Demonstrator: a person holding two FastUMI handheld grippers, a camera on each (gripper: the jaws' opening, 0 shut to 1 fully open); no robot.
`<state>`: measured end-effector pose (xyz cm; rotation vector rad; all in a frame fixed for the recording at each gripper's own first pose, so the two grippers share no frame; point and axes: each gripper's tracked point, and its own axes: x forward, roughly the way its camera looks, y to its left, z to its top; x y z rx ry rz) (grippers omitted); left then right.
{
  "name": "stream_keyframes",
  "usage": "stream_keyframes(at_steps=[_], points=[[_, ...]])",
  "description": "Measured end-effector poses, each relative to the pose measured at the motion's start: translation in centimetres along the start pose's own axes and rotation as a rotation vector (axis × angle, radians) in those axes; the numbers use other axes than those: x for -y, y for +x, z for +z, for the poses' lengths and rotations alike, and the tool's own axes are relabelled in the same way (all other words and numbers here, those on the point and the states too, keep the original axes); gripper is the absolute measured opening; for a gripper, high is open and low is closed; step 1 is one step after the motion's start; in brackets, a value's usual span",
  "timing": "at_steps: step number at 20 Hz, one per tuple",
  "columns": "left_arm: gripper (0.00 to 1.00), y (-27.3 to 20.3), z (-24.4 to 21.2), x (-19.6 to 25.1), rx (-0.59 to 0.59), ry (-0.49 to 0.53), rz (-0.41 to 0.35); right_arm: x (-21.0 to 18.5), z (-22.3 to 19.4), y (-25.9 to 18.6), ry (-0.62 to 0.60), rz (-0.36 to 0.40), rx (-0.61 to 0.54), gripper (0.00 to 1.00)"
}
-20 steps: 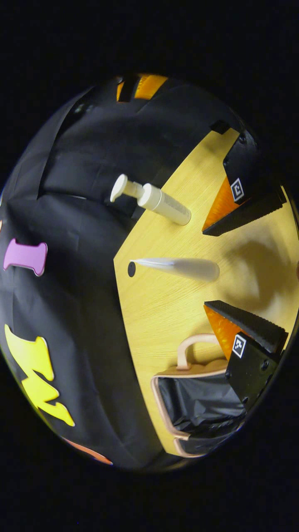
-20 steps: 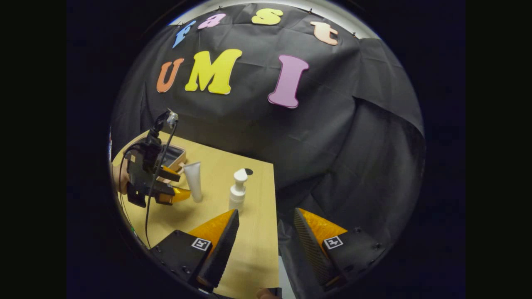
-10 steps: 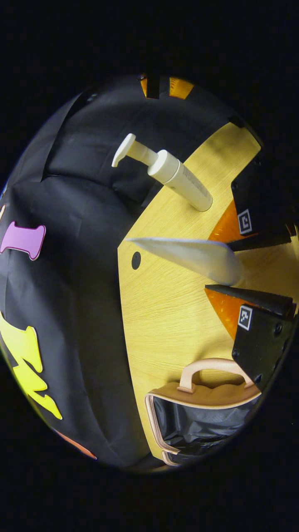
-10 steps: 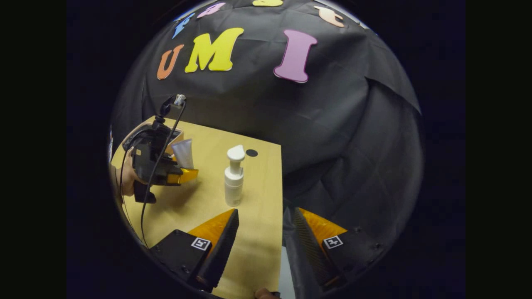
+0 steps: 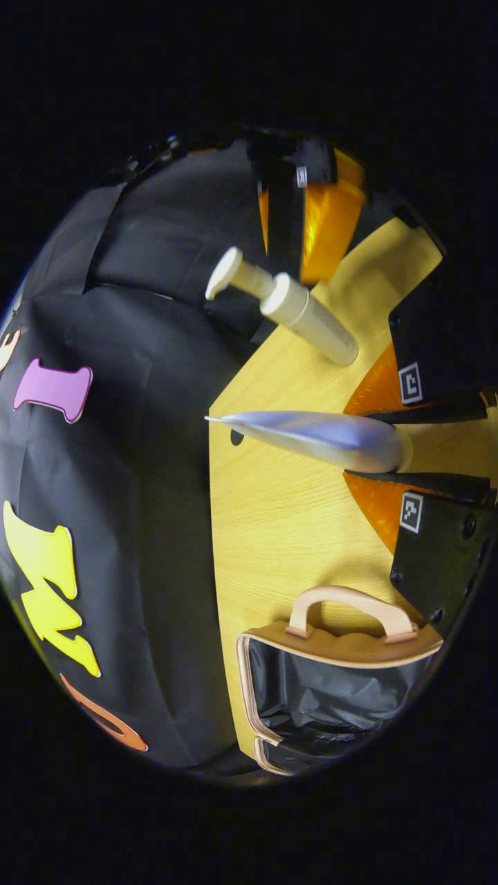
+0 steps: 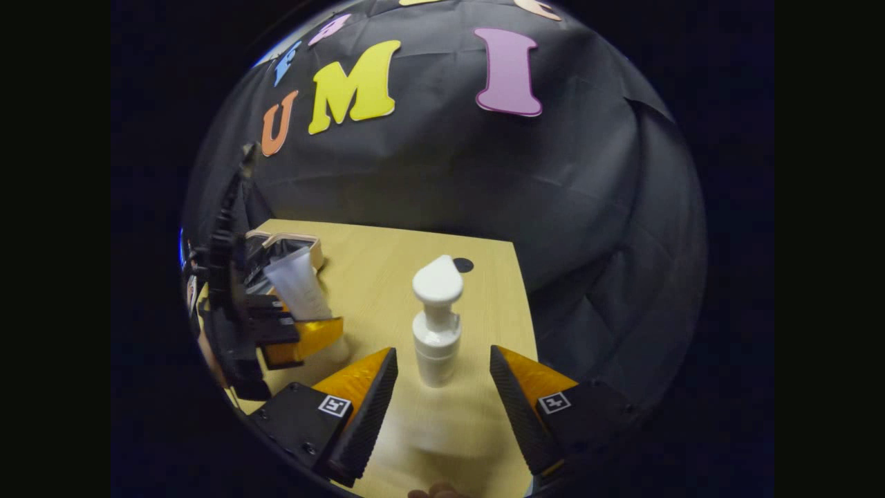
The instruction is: First open the suitcase, pack the skin care products into it, and then close the suitcase.
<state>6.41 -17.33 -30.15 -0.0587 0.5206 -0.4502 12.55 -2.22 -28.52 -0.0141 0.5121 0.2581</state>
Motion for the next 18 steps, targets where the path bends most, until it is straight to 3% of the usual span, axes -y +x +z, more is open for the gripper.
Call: stream_keyframes(at_steps=[1,2,3,6,8,10,11,13,18], points=[[0.32,-1.7,0.8,0.1,0.016,0.005,0.002,-0.2,-0.1,1.0,0.001,-0.003,-0.003,0.80],[0.39,-3.4,1.4,-0.1,0.029,0.010,0.020,-0.5,-0.1,1.8,0.008,-0.001,-0.001,0.79],[0.32,-5.4,2.0,-0.7,0.043,0.009,0.062,-0.5,-0.1,2.6,0.010,-0.014,0.002,0.78],[0.32,-11.3,3.1,-3.3,0.062,-0.039,0.200,-0.7,-0.5,4.7,0.035,-0.046,0.007,0.79],[0.32,-15.1,3.4,-5.5,0.071,-0.068,0.288,-0.3,-0.8,5.4,0.065,-0.087,0.016,0.65],[0.31,-18.1,3.4,-7.8,0.067,-0.109,0.340,0.2,-1.0,6.0,0.106,-0.125,0.024,0.58],[0.31,-19.6,3.4,-9.2,0.066,-0.117,0.364,0.2,-1.4,5.4,0.119,-0.131,0.005,0.52],[0.32,-21.6,3.0,-12.2,0.050,-0.114,0.412,-0.1,-1.4,4.5,0.142,-0.148,-0.018,0.49],[0.31,-24.3,2.9,-18.3,0.017,-0.056,0.425,-3.4,0.5,-1.9,0.164,-0.142,-0.001,0.46]])
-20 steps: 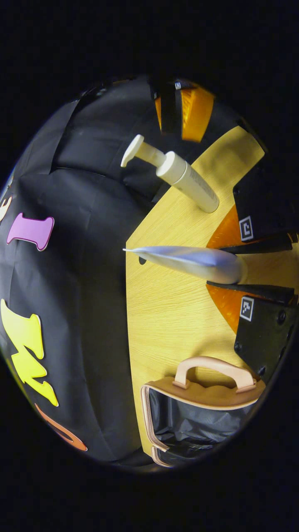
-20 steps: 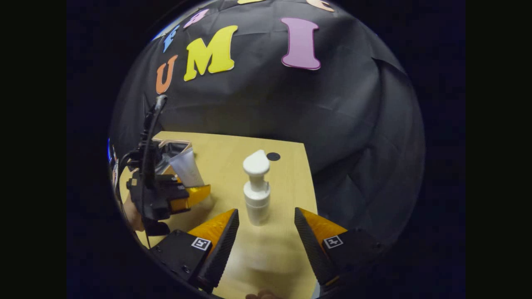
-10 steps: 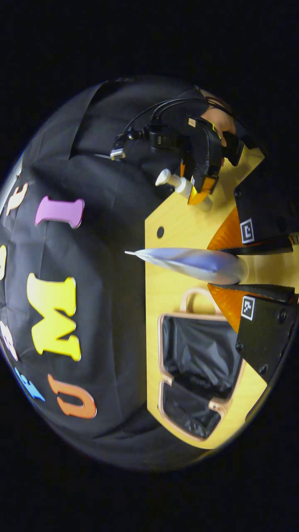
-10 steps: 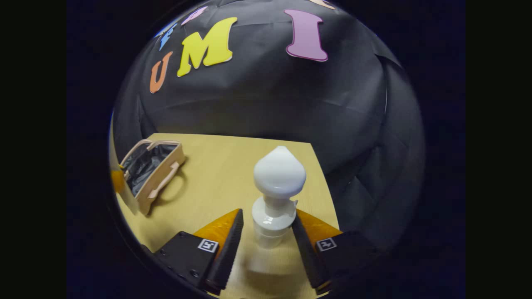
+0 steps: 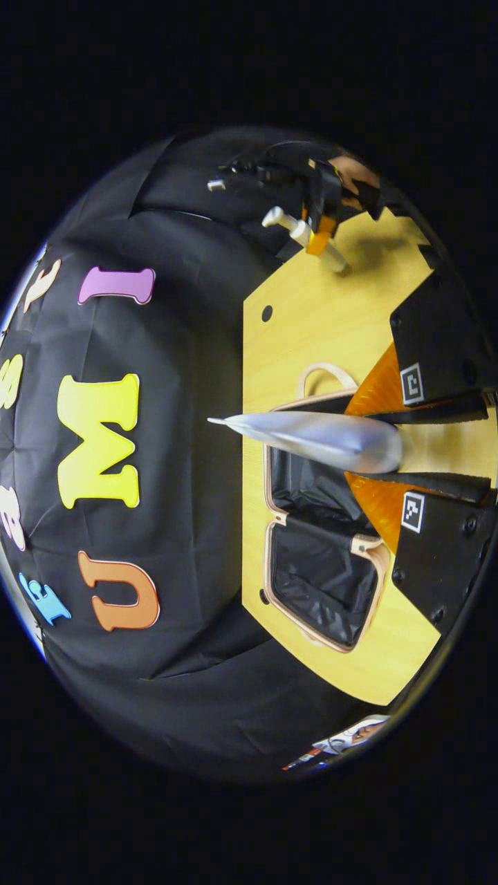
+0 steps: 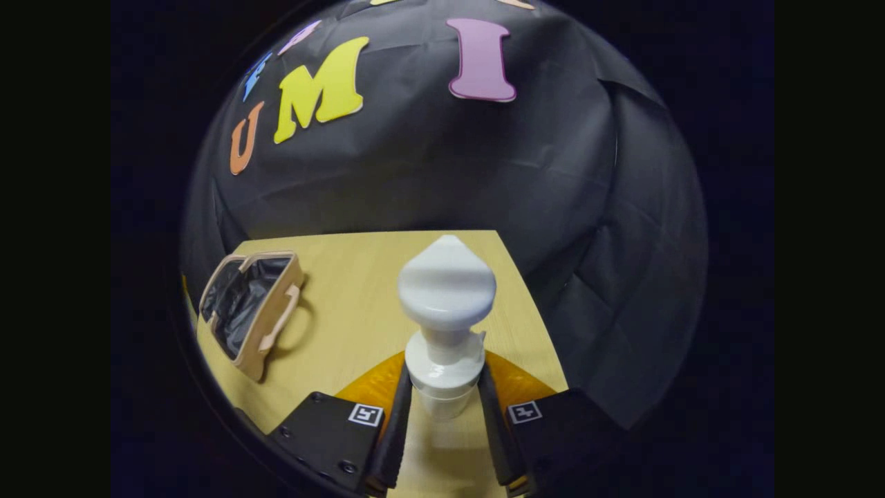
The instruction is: First open the suitcase, pack the skin care products into it, and then close the suitcase.
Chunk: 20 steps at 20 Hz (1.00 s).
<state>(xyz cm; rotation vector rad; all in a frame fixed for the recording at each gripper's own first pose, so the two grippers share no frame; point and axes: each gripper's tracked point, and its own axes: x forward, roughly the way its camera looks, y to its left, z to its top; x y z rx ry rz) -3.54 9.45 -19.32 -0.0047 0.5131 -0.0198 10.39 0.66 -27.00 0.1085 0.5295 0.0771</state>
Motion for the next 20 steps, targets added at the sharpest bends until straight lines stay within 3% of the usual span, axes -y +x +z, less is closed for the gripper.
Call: stream_keyframes(at_steps=[3,7,12,20], points=[[0.31,2.4,-1.3,-2.3,-0.025,0.016,-0.011,-3.1,0.9,-4.4,0.021,0.048,0.017,0.48],[0.32,7.5,-3.8,-3.4,-0.098,0.008,-0.050,-6.1,1.6,-8.4,-0.038,0.072,0.055,0.48],[0.32,12.5,-8.0,-4.4,-0.244,0.009,-0.039,-7.8,2.5,-11.2,-0.066,0.032,0.067,0.48],[0.31,15.1,-10.8,-5.2,-0.413,0.003,-0.041,-9.4,0.9,-11.9,-0.062,-0.031,0.030,0.48]])
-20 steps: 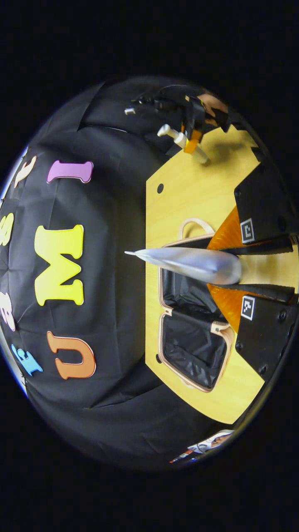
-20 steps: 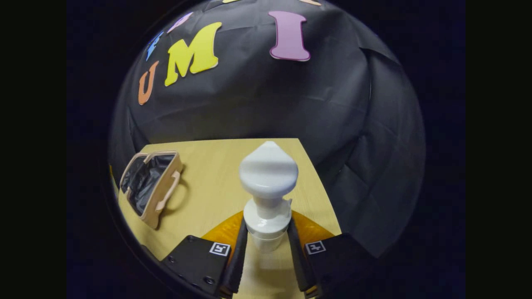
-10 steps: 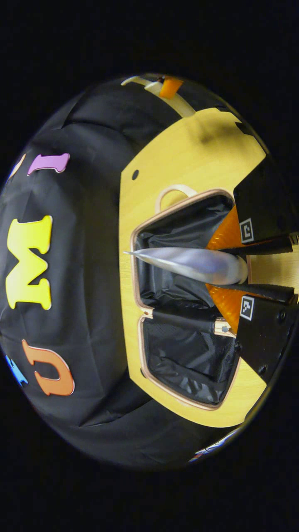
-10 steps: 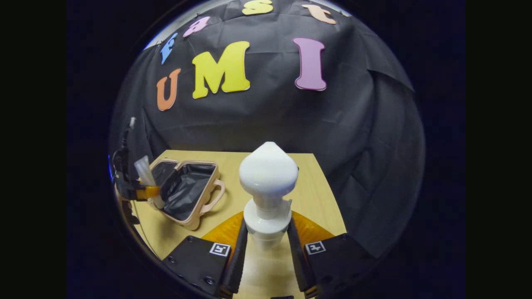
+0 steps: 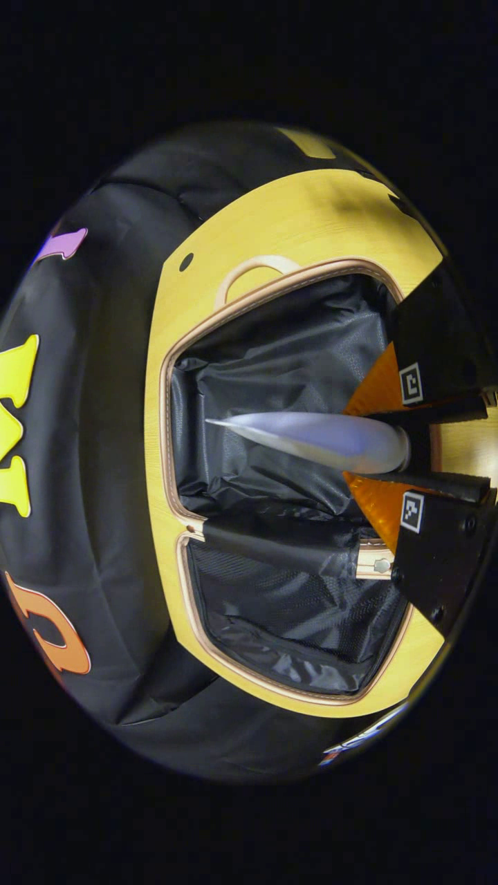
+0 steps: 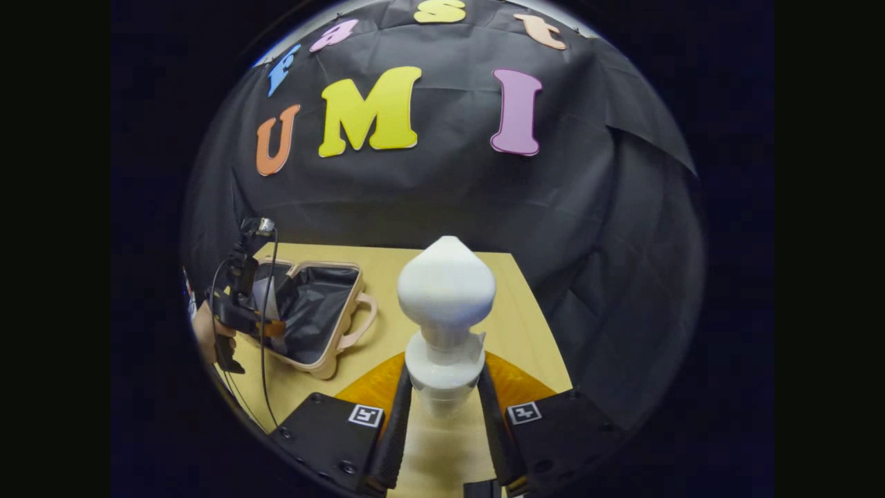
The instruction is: First open the suitcase, pack the skin care products into it, and then close the suitcase.
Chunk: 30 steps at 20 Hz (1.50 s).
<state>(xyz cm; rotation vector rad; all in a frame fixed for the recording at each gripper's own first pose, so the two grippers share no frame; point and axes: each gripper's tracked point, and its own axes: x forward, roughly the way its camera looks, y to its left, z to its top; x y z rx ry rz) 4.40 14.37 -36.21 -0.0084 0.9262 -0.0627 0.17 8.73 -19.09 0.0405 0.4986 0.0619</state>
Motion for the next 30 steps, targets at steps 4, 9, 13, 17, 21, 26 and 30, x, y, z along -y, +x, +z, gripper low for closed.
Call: stream_keyframes(at_steps=[4,9,13,17,21,26,30], points=[[0.32,0.8,1.2,-0.2,-0.010,0.005,-0.013,-1.4,-0.1,0.1,0.007,-0.005,-0.023,0.48],[0.32,3.3,2.3,-0.4,-0.061,0.003,-0.012,-4.3,1.1,0.7,-0.002,0.014,-0.028,0.48],[0.31,4.4,2.1,-0.7,-0.072,-0.001,-0.005,-6.8,2.1,1.1,-0.018,0.043,-0.032,0.48],[0.32,5.2,0.7,-1.0,-0.111,-0.038,0.004,-8.9,2.7,1.6,-0.031,0.073,-0.031,0.48],[0.27,5.2,0.9,-0.4,-0.094,0.012,-0.007,-10.1,3.5,2.3,-0.034,0.093,-0.025,0.48],[0.77,3.7,1.3,0.5,-0.043,-0.041,-0.035,-11.8,5.6,2.8,-0.083,0.123,0.002,0.48],[1.00,-2.0,5.2,-1.4,0.174,-0.001,0.008,-14.5,8.0,3.3,-0.104,0.175,0.048,0.48]])
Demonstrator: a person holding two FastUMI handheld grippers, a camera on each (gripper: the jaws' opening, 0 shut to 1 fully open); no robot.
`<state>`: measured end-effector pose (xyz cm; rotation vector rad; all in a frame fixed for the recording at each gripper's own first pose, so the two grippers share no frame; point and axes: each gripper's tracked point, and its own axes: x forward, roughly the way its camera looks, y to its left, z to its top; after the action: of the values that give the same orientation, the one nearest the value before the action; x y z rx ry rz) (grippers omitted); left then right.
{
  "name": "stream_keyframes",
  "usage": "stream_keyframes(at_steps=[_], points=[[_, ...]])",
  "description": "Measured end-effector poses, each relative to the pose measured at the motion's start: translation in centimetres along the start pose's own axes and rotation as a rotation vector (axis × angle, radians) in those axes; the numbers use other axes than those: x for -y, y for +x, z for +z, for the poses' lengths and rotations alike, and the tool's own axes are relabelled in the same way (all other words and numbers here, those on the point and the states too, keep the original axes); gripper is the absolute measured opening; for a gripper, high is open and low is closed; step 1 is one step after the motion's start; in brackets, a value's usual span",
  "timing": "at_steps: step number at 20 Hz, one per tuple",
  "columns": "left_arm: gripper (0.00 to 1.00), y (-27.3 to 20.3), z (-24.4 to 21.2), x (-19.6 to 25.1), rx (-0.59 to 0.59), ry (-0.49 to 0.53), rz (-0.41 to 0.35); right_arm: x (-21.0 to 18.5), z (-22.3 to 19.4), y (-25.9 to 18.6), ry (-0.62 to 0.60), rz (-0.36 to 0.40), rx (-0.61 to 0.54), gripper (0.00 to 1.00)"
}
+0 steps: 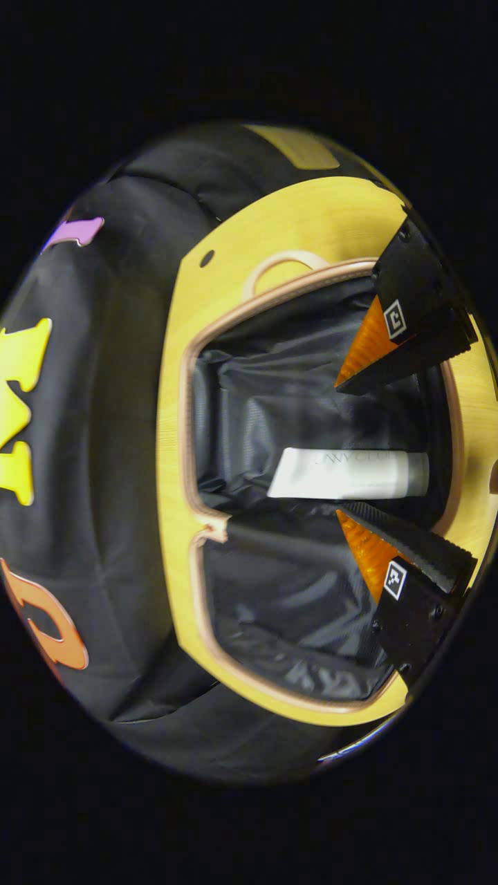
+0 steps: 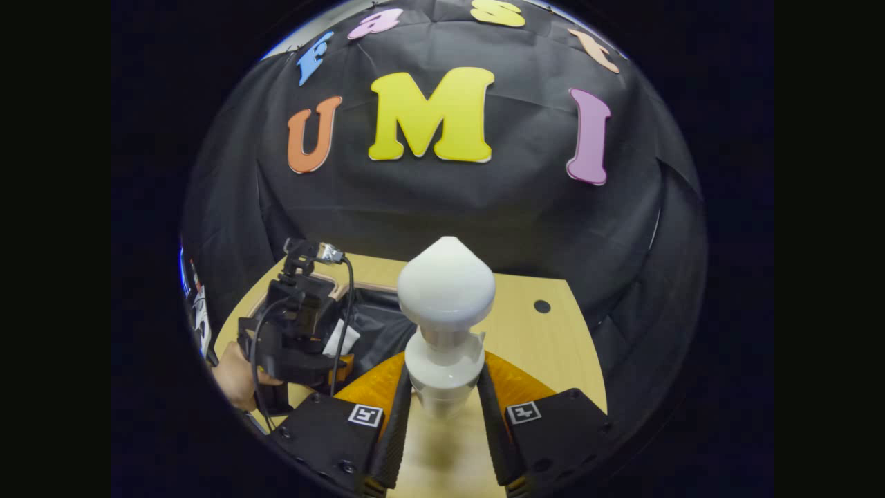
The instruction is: First open the suitcase, pack the skin care products into it, and then close the suitcase.
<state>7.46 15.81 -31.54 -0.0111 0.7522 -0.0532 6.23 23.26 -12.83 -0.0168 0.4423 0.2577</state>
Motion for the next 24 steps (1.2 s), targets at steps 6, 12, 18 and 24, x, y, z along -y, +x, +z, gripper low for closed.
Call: stream_keyframes(at_steps=[6,12,18,24], points=[[0.99,-10.7,4.8,-5.1,0.342,0.011,0.093,-5.6,1.4,3.3,0.003,0.100,-0.007,0.46],[0.99,-19.7,4.3,-9.1,0.518,-0.017,0.124,-11.1,-3.8,8.4,-0.009,0.163,-0.161,0.48],[0.99,-24.6,4.7,-11.6,0.616,0.005,0.163,-13.0,-10.1,10.6,-0.001,0.149,-0.347,0.48],[0.99,-25.4,5.6,-13.4,0.644,-0.038,0.163,-13.4,-12.2,12.5,0.073,0.105,-0.426,0.46]])
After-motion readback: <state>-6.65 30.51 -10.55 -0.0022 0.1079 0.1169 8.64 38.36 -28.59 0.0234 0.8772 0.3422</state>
